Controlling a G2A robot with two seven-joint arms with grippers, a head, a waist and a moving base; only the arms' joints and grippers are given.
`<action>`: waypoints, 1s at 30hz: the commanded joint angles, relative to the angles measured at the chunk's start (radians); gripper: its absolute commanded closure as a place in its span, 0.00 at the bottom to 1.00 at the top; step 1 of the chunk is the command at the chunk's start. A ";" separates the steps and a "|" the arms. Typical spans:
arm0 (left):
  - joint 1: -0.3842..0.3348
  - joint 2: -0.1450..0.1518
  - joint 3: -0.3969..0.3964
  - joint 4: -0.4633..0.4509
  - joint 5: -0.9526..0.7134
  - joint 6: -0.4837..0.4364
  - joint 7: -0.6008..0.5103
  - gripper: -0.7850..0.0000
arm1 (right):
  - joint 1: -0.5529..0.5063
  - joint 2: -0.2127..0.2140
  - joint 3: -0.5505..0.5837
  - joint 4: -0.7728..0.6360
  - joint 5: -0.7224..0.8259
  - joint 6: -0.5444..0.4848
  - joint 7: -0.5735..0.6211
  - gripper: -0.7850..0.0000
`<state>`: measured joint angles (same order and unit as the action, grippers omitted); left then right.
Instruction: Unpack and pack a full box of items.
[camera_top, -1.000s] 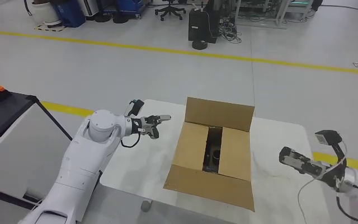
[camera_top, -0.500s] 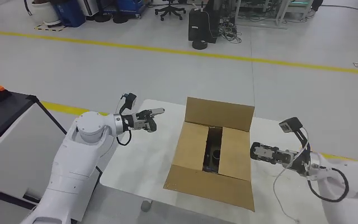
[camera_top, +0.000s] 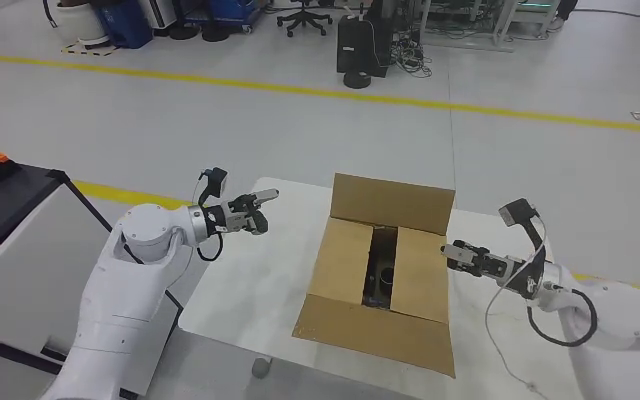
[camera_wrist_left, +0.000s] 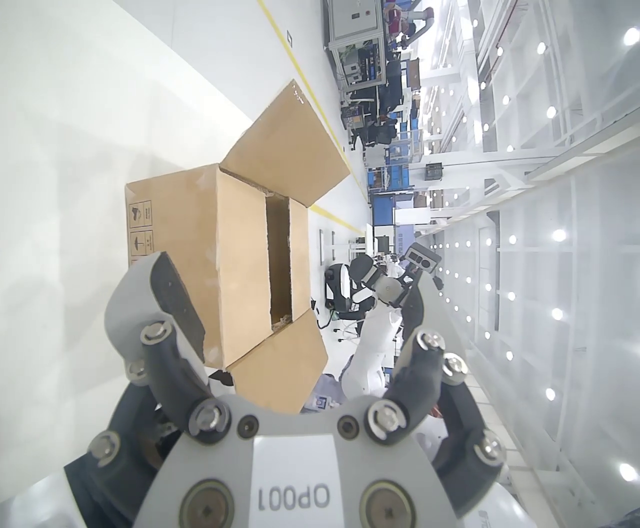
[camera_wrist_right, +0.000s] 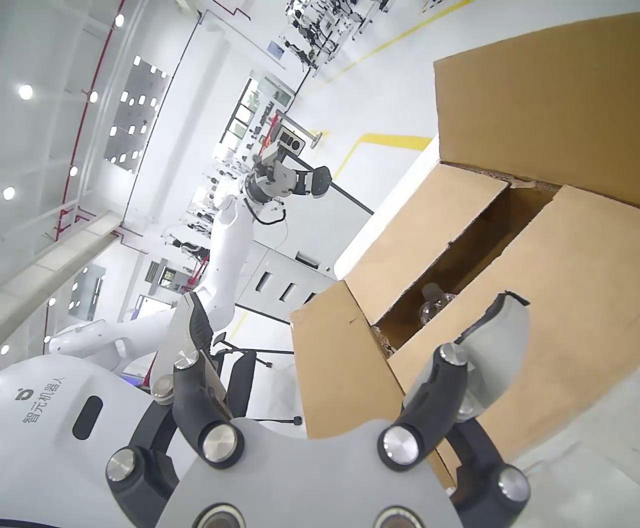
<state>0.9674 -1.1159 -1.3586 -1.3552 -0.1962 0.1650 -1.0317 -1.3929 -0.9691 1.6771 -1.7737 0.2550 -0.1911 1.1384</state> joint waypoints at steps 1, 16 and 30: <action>0.000 0.000 0.000 0.000 0.000 0.000 0.000 0.00 | 0.000 0.000 0.000 0.000 -0.002 0.000 0.000 0.00; 0.000 0.000 0.000 0.000 0.000 0.000 0.000 0.00 | 0.166 -0.003 -0.157 0.077 0.061 0.230 0.084 0.00; 0.000 0.000 0.000 0.000 0.000 0.000 0.000 0.00 | 0.505 -0.055 -0.525 0.348 -0.019 0.618 -0.011 0.00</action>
<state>0.9674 -1.1159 -1.3586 -1.3552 -0.1962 0.1650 -1.0317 -0.8993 -1.0213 1.1706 -1.4320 0.2432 0.4166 1.1328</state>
